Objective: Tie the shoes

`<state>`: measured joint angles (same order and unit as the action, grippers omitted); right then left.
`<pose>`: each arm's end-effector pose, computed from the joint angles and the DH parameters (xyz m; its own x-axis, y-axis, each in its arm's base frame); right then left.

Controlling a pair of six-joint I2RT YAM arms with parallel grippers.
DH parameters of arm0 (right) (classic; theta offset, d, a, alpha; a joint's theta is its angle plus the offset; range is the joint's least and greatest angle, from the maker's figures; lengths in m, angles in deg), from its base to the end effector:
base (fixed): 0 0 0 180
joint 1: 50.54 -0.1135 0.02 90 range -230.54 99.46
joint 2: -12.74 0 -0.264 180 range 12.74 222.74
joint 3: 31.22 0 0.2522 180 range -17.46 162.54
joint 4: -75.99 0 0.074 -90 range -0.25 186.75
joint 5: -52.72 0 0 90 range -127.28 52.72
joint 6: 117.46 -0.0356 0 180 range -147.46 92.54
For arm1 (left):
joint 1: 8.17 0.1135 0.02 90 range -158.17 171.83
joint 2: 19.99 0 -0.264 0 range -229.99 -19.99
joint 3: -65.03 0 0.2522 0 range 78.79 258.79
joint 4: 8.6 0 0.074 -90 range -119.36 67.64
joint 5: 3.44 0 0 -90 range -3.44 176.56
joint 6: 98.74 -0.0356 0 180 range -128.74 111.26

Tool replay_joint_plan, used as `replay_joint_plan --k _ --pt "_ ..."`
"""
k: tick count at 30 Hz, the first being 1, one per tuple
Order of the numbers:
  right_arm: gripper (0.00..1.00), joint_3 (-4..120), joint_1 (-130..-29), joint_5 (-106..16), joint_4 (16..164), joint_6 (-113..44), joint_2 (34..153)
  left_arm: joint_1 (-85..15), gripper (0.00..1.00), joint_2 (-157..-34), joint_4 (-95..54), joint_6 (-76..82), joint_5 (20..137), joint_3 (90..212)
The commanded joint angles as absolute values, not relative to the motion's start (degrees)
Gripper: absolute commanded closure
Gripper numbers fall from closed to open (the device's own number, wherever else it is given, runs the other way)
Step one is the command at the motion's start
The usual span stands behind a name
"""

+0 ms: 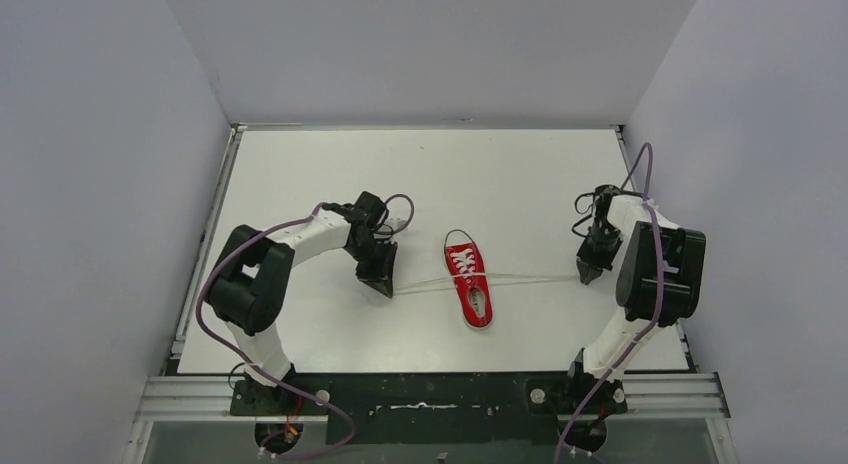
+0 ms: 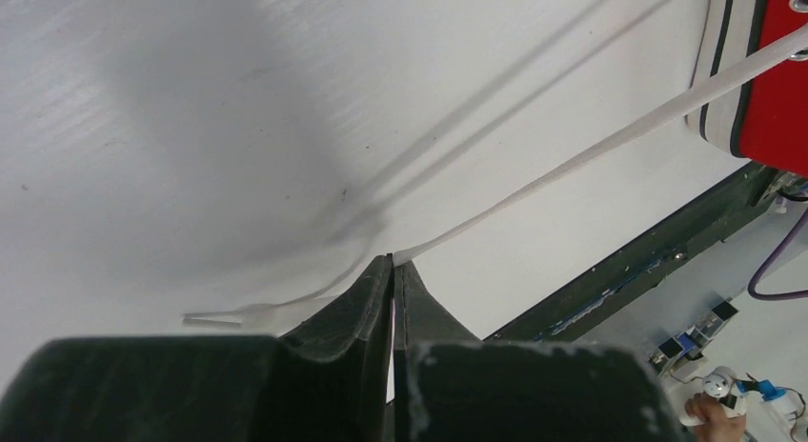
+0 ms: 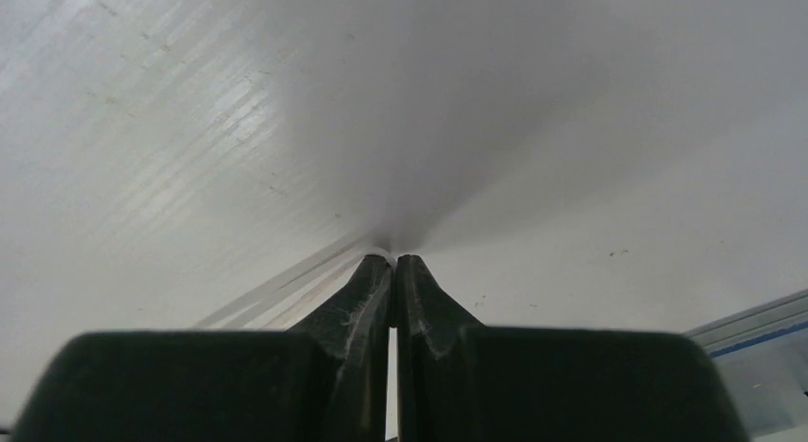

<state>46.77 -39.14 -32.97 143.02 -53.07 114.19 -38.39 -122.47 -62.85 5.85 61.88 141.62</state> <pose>0.2963 -0.0625 0.1623 -0.7990 0.6008 -0.0248 0.6009 0.7961 -0.0715 0.2709 -0.1750 0.1564 -0.9547 0.2912 -0.0621 0.2879 0.8499 -0.4413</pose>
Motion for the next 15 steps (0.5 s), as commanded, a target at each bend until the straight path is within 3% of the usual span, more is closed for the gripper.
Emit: replay_joint_plan --k 1,5,6,8,10,13,15 --pt "1.00 45.82 -38.01 -30.79 139.15 -52.22 113.84 -37.79 1.00 -121.83 -62.60 3.64 60.32 141.43" --pt "1.00 44.32 -38.48 -42.77 136.56 -47.46 110.26 -37.79 1.00 -120.27 -62.26 2.52 57.28 141.77" --pt "1.00 44.58 -38.85 -44.48 137.14 -46.43 109.87 -37.79 0.96 -119.55 -62.04 2.20 56.69 141.86" --pt "1.00 45.41 -40.04 -45.97 139.29 -44.00 108.97 -37.85 0.73 -117.79 -62.25 1.37 56.45 142.00" --pt "0.85 46.19 -41.55 -46.51 141.85 -42.55 107.40 -37.88 0.62 -115.10 -61.54 -0.03 56.07 141.44" --pt "0.51 47.40 -44.70 -46.17 144.99 -41.70 103.03 -38.01 0.48 -109.53 -57.33 -1.37 55.62 138.37" --pt "0.34 49.07 -47.36 -45.53 147.40 -41.29 99.63 -38.60 0.34 -105.87 -51.90 -1.79 55.88 135.54"
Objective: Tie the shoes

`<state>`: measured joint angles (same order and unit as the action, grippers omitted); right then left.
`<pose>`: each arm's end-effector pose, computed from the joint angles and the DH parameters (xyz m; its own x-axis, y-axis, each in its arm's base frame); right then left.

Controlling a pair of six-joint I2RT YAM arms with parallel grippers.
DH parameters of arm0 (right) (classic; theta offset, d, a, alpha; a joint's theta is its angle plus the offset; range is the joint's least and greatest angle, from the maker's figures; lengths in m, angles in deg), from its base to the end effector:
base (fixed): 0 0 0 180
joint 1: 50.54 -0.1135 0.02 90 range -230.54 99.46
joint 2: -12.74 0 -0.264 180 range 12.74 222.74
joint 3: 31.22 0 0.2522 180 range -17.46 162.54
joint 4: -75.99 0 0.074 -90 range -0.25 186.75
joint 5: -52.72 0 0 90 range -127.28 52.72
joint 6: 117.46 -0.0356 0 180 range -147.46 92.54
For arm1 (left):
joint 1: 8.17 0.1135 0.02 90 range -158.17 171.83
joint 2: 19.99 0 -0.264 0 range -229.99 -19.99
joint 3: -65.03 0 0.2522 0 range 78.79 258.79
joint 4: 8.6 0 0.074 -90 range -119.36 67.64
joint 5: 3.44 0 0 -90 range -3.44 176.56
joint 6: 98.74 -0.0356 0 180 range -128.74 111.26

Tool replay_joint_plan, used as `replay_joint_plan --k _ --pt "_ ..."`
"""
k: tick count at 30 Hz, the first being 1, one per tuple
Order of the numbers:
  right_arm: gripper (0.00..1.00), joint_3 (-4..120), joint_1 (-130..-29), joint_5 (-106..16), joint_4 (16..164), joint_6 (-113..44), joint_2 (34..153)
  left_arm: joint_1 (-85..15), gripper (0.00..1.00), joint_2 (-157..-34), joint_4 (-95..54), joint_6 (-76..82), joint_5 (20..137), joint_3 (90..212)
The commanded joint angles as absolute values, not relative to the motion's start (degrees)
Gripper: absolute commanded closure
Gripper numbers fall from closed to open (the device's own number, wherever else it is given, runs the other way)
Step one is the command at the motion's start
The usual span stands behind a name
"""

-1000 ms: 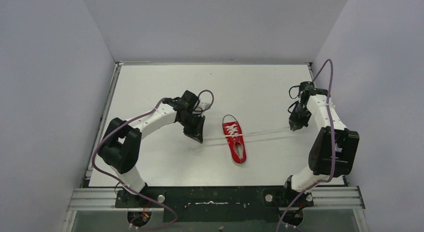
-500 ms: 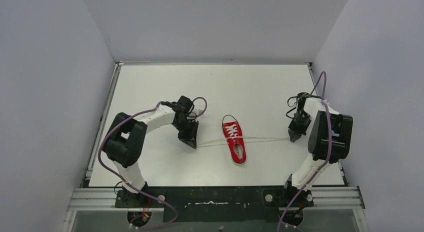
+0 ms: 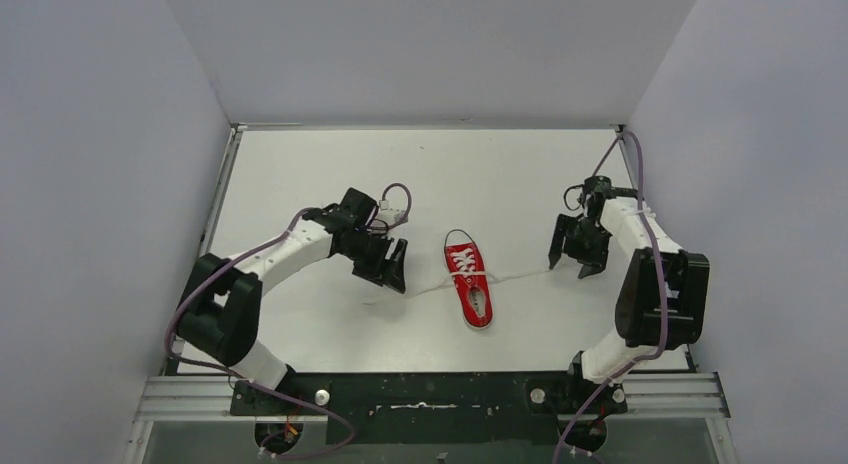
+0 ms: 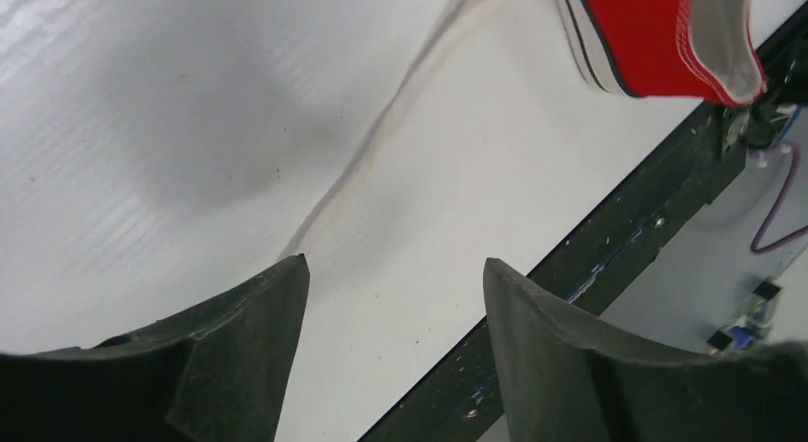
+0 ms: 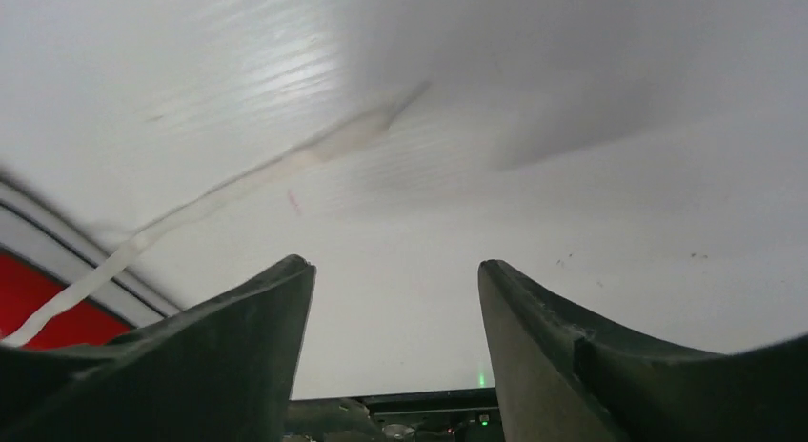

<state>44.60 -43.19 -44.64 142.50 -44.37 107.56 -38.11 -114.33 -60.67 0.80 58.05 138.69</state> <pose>0.2874 -0.0325 0.1855 -0.9120 0.4085 -0.0378 0.3995 0.9052 0.1450 0.2577 -0.1680 0.1871 -0.9091 0.3556 -0.2169 0.4163 0.7603 -0.4987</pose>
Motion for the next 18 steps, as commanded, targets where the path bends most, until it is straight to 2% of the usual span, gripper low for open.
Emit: replay_joint_plan --k 1,5,7,11,13,15,18 --pt "0.27 49.94 -48.64 -45.01 148.07 -40.81 97.89 -39.24 0.31 -104.17 -49.18 -1.98 56.76 134.45" --pt "0.15 50.05 -53.60 -48.76 144.15 -37.16 92.21 -43.58 0.30 -105.70 -37.24 -5.45 56.66 133.02" --pt "0.13 49.92 -55.87 -49.97 141.13 -35.79 89.92 -45.72 0.31 -109.72 -35.48 -7.97 56.88 135.82" --pt "0.17 46.57 -61.04 -51.56 131.14 -29.29 88.60 -47.87 0.41 -118.56 -33.63 -11.19 55.44 141.54" --pt "0.18 43.41 -62.54 -50.11 125.13 -25.77 87.08 -48.66 0.41 -120.83 -31.85 -11.44 54.59 142.32" --pt "0.19 40.85 -62.69 -53.55 120.23 -19.91 86.05 -49.17 0.42 -122.06 -30.45 -11.19 54.76 142.34" --pt "0.20 40.06 -63.59 -56.34 118.92 -9.37 87.49 -49.47 0.44 -123.02 -28.36 -9.72 54.74 141.34"
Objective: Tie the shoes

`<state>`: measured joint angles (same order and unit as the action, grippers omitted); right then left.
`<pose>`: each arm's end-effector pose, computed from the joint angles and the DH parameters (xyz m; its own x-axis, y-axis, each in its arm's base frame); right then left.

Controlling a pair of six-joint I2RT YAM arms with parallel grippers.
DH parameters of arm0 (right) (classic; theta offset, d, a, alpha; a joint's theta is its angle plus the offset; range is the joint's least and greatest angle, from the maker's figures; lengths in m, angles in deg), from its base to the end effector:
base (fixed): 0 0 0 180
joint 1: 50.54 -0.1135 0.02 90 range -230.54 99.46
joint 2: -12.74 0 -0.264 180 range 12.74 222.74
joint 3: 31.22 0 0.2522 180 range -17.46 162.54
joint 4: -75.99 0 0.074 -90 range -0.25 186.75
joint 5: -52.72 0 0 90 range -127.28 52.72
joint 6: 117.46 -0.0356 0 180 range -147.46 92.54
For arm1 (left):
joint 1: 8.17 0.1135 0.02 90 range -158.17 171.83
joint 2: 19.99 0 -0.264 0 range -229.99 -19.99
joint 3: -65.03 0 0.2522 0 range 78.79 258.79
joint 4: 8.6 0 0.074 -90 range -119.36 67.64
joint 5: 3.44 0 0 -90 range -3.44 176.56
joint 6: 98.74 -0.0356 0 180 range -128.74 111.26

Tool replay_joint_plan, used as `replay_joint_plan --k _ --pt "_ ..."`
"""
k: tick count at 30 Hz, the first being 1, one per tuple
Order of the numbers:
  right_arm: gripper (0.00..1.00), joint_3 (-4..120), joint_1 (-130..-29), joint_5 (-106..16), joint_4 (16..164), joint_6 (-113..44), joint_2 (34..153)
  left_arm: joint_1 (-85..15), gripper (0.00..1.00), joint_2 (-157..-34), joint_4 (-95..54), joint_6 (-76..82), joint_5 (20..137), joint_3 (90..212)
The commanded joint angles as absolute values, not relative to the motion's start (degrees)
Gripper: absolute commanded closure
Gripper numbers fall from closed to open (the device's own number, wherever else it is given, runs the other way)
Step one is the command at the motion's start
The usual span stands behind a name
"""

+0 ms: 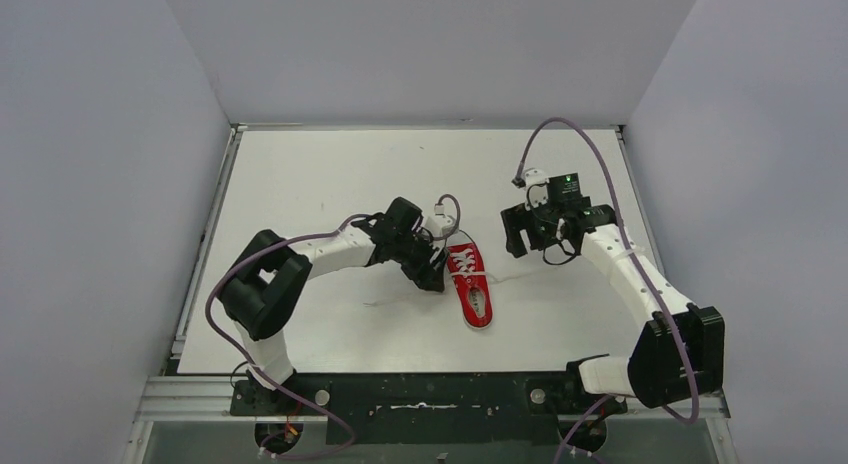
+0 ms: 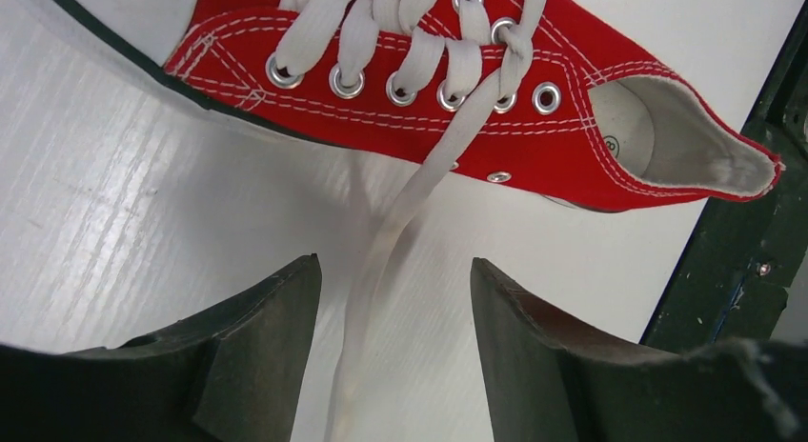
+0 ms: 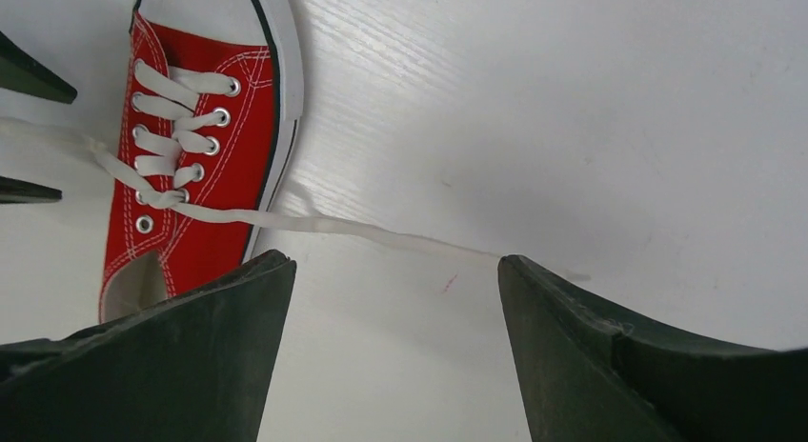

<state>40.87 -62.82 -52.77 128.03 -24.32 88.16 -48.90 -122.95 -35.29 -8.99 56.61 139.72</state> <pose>0.2587 0.0660 0.2652 -0.7835 -0.2246 -0.5795 -0.3968 0.8984 0.1883 0.2624 -0.2494 0.1655 -0.6170 0.5363 -0.5759 0.7853 0.4672 -0.4062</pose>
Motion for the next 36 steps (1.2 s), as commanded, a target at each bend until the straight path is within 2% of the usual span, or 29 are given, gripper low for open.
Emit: replay_joint_plan --k 1,5,9,17,23,27,30,34,36 --pt "0.20 40.22 -63.48 -56.04 118.64 -7.82 88.58 -49.60 0.45 -123.13 -27.29 -9.37 55.08 140.56" --pt "0.23 40.78 -63.13 -58.20 121.05 2.54 93.57 -49.57 0.49 -123.21 -19.48 -6.00 56.85 136.48" --pt "0.23 40.25 -63.01 -59.47 120.80 7.67 95.89 -49.64 0.54 -125.09 -12.02 -2.42 55.86 134.69" --pt "0.23 40.31 -62.16 -59.88 121.68 9.78 102.24 -49.66 0.68 -127.03 -6.98 0.94 54.95 133.41" --pt "0.25 33.10 -63.19 -59.72 121.32 15.85 98.97 -49.66 0.68 -126.78 -6.14 2.07 54.62 131.19" --pt "0.28 32.44 -63.28 -59.64 120.07 15.55 100.52 -49.61 0.69 -127.14 -6.28 2.32 53.90 131.62" --pt "0.35 32.90 -62.96 -58.34 118.29 14.07 102.49 -49.40 0.75 -128.22 -6.21 3.03 53.51 132.60" --pt "0.53 31.78 -62.97 -57.99 116.84 13.41 103.61 -49.14 0.81 -129.15 -5.54 3.89 53.28 133.35" --pt "0.66 31.46 -63.20 -58.25 116.97 13.41 103.20 -48.84 0.86 -128.55 -5.61 3.80 53.25 133.16"
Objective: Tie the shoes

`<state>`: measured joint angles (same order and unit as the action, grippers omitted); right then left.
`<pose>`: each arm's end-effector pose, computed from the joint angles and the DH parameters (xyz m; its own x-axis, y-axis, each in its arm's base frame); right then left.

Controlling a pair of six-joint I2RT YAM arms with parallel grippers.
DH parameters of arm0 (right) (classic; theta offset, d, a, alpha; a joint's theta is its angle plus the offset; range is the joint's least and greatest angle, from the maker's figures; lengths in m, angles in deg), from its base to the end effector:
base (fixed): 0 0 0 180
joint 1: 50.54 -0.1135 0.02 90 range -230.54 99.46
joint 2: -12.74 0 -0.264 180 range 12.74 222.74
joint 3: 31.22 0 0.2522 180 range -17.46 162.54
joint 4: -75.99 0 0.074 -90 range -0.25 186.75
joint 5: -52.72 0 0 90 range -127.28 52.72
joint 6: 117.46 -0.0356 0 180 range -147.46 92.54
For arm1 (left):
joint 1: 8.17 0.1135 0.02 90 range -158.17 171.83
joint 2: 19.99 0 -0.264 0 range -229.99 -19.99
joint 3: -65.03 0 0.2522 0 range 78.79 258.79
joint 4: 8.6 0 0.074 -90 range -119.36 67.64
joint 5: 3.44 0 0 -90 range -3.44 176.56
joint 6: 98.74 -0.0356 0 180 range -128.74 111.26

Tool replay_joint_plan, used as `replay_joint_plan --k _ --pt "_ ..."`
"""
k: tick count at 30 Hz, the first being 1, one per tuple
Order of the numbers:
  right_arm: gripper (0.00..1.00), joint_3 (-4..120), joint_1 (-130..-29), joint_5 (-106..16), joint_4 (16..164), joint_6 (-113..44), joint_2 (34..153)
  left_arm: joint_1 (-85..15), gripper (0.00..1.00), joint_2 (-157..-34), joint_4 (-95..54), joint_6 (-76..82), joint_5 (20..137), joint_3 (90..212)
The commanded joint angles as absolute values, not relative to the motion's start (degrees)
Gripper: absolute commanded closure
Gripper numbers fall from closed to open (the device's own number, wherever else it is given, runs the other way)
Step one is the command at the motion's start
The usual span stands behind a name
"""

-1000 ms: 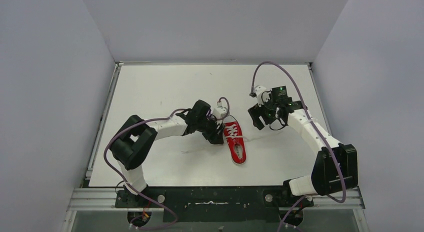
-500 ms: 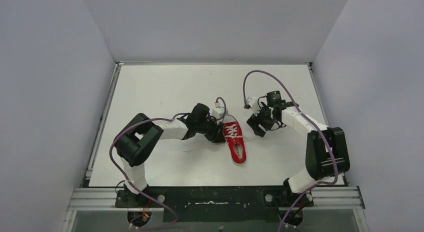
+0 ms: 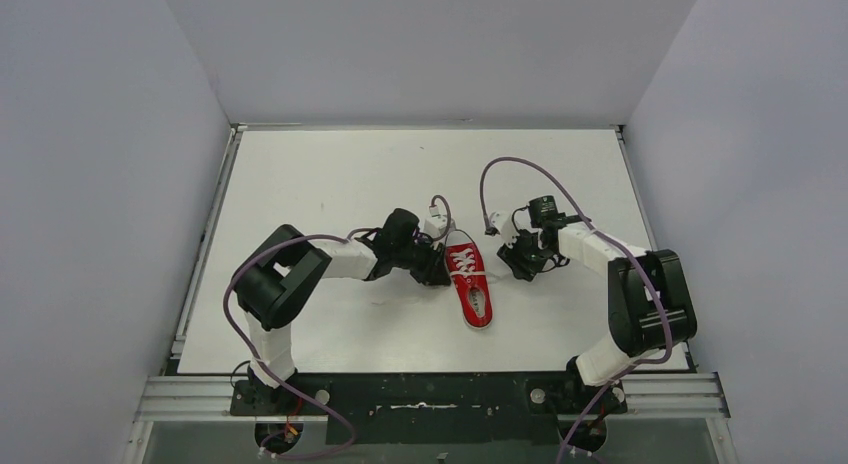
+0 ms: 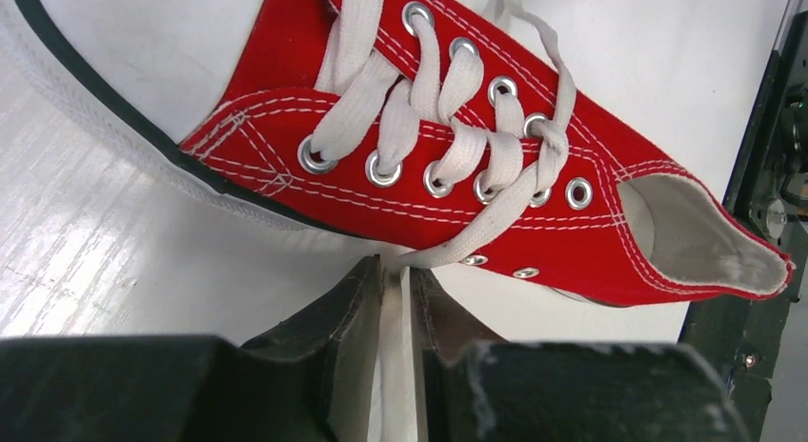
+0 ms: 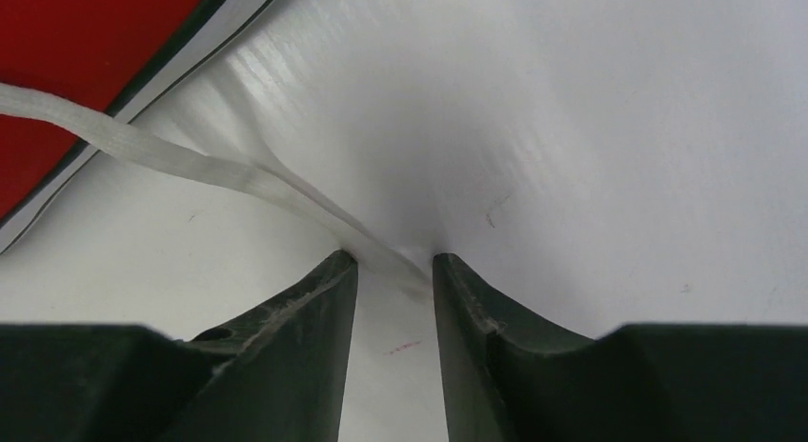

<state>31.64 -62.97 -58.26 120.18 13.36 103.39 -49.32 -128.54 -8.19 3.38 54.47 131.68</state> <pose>0.2700 0.0726 0.1579 -0.5007 -0.7354 -0.4567 -0.8410 0.5382 0.0554 0.2660 -0.2575 0.1264 -0.6677 0.3473 -0.6585 0.7333 0.4592 -0.5014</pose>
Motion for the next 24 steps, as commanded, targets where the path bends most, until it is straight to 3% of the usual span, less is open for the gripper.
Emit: replay_joint_plan --k 1,4,9,16,24 --pt "0.73 31.34 -63.20 -58.74 117.07 13.41 102.86 -48.62 0.87 -128.09 -5.80 3.40 53.21 132.85" --pt "1.00 31.99 -63.24 -60.46 118.12 12.21 101.22 -47.96 0.96 -126.36 -6.92 2.60 53.25 132.46" --pt "1.00 34.51 -63.17 -57.33 122.33 3.28 96.76 -47.65 1.00 -124.32 -12.18 0.87 53.43 134.73" --pt "1.00 45.14 -62.82 -52.12 139.86 -33.13 99.43 -47.89 1.00 -120.61 -15.06 2.59 54.65 136.10" --pt "1.00 40.25 -62.99 -57.07 142.92 -55.53 94.86 -49.09 1.00 -116.00 -18.37 2.73 56.80 137.33"
